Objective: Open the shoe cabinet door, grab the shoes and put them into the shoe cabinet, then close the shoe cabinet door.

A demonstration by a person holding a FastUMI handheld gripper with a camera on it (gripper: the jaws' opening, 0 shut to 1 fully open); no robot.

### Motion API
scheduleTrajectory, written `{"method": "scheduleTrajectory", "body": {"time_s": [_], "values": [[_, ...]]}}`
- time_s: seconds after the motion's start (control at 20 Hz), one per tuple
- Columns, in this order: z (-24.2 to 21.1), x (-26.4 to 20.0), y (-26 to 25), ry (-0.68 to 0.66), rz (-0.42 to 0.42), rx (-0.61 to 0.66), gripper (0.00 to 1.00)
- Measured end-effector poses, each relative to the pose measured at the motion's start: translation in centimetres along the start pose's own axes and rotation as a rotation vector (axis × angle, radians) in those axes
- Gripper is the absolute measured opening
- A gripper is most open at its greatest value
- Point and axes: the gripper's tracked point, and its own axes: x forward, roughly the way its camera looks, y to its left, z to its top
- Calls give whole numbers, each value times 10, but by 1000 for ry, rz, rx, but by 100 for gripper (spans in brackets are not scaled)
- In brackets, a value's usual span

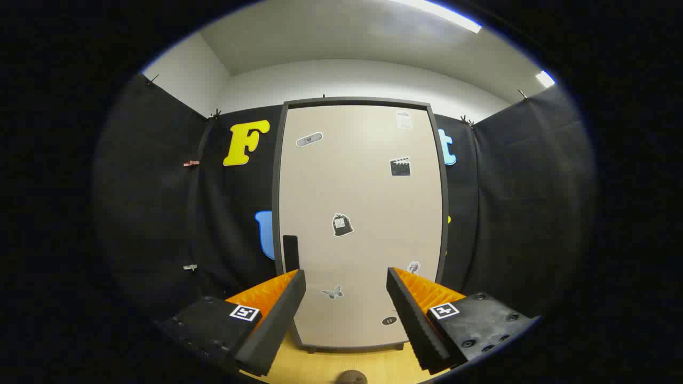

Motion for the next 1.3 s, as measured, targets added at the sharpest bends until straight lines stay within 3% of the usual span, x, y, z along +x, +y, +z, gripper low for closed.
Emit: {"method": "scheduleTrajectory", "body": {"time_s": [0.85,1.3], "values": [[-8,12,14,20,24,36,99],[-39,61,63,71,58,42,99]]}}
